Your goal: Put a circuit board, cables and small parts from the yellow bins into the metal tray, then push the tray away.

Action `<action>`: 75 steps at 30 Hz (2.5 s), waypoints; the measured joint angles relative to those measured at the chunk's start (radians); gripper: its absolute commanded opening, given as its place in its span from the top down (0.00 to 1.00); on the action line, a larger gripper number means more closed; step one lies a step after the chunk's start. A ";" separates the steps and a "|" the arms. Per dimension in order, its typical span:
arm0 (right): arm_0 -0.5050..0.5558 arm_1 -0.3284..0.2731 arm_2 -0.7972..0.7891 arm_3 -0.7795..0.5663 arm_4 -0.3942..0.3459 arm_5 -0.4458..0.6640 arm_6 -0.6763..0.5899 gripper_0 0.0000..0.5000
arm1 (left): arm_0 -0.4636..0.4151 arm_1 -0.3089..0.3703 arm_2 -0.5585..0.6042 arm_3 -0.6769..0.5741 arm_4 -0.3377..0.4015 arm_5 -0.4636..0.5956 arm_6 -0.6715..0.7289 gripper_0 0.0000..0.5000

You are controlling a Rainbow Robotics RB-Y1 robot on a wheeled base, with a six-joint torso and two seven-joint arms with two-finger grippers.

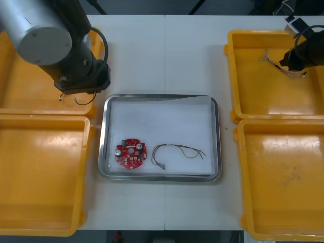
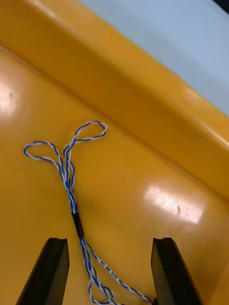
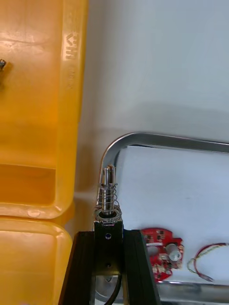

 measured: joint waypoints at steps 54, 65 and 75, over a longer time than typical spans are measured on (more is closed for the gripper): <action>-0.011 0.076 0.001 0.225 -0.319 -0.155 0.054 0.85 | 0.072 -0.221 -0.337 0.083 -0.368 -0.217 0.167 0.99; -0.007 0.076 0.001 0.225 -0.342 -0.158 0.054 1.00 | 0.073 -0.221 -0.342 0.084 -0.385 -0.222 0.169 0.15; -0.006 0.055 0.001 0.156 -0.290 -0.035 0.054 1.00 | 0.073 -0.222 -0.339 0.079 -0.409 -0.223 0.238 0.00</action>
